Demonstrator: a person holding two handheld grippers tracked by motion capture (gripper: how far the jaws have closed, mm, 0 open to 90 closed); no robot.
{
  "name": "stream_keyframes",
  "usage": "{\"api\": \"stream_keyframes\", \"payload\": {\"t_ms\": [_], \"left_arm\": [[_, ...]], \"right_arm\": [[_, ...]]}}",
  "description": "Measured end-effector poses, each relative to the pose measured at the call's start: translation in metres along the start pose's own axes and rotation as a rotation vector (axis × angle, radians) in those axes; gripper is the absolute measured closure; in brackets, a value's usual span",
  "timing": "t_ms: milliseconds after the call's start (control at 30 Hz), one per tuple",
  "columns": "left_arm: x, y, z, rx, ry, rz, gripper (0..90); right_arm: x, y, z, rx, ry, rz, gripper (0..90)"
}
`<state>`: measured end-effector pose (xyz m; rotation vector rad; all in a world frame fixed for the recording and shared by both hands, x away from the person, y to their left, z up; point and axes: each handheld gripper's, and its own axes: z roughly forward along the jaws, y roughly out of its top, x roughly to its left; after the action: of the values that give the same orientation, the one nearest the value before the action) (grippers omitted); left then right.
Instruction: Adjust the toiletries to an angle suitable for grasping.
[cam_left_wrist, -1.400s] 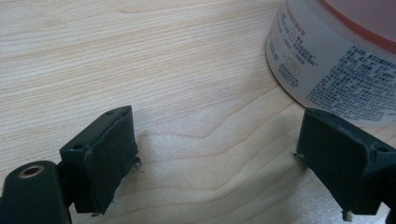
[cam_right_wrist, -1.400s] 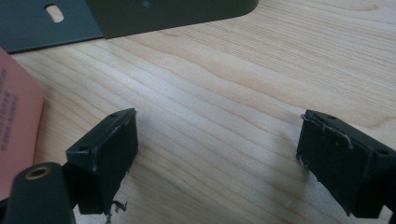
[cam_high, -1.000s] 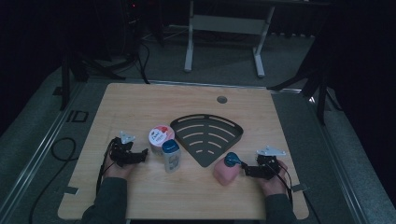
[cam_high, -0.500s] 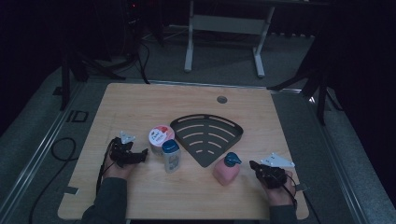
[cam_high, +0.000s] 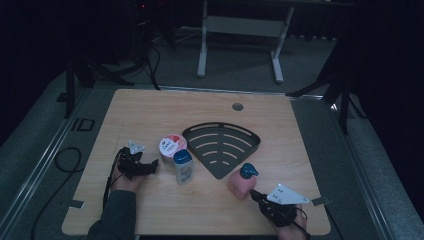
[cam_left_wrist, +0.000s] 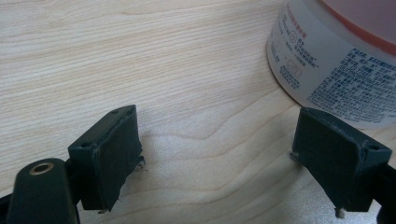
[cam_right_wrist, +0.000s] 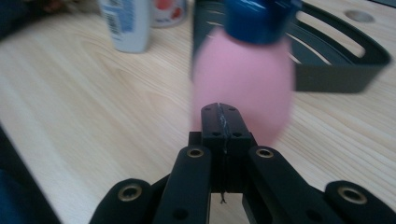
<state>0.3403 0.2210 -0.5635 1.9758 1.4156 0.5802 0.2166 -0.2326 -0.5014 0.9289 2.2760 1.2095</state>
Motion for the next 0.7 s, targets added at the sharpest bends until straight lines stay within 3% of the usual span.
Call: {"api": "stream_keyframes", "payload": {"t_ms": [100,267,467,700], "left_arm": [[0.0,0.0,0.0,0.0,0.0,0.0,14.6],[0.0,0.0,0.0,0.0,0.0,0.0,14.6],[0.0,0.0,0.0,0.0,0.0,0.0,14.6],[0.0,0.0,0.0,0.0,0.0,0.0,14.6]], "right_arm": [[0.013,0.004,0.009,-0.008,0.025,-0.015,90.0],[0.02,0.002,0.024,0.004,0.038,0.003,90.0],[0.031,0.0,0.046,0.015,0.009,-0.015,90.0],[0.036,-0.002,0.057,0.014,-0.028,-0.012,90.0]]}}
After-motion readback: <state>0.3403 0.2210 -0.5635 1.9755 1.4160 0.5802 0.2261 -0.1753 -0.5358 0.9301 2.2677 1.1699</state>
